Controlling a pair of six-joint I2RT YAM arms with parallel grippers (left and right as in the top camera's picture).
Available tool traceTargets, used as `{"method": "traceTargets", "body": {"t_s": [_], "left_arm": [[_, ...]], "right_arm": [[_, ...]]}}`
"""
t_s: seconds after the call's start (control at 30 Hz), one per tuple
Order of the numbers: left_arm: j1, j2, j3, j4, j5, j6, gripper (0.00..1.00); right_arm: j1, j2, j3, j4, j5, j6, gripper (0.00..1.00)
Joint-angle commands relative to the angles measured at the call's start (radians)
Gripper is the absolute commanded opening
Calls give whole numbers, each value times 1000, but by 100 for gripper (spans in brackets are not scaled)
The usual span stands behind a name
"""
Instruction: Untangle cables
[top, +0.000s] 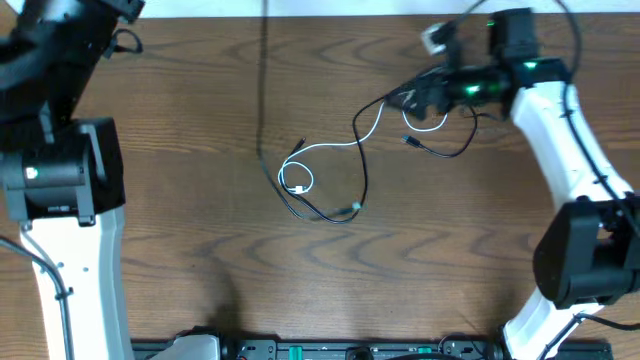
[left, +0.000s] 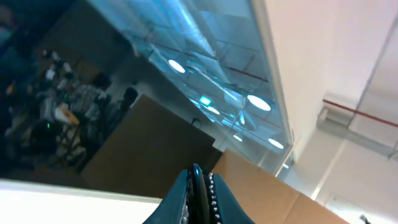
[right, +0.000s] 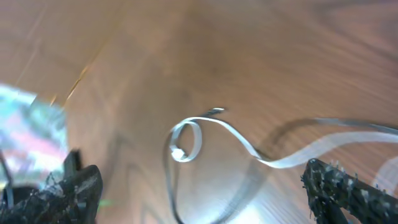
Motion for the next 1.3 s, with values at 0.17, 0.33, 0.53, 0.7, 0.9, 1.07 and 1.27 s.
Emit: {"method": "traceTargets", "body": {"t_s": [0.17, 0.33, 0.53, 0.7, 0.9, 1.07, 1.27], "left_arm": [[4, 6, 16, -18, 90, -28, 7], [4, 6, 16, -39, 216, -96, 7], [4, 6, 15, -134, 255, -95, 8], [4, 6, 15, -231, 257, -94, 8], [4, 7, 15, -322, 301, -76, 8], [8, 6, 15, -321, 367, -24, 8], [22, 13, 13, -612, 359, 393, 15]], "right_arm": [[192, 2, 7, 136, -88, -96, 97], [201, -14, 8, 649, -306, 203, 91], [255, -15, 8, 1176, -352, 591, 90], [302, -15, 8, 1305, -320, 693, 90], [343, -14, 8, 1294, -210, 692, 68], [338, -14, 8, 1088, -105, 695, 1], [194, -32, 8, 750, 13, 612, 1]]}}
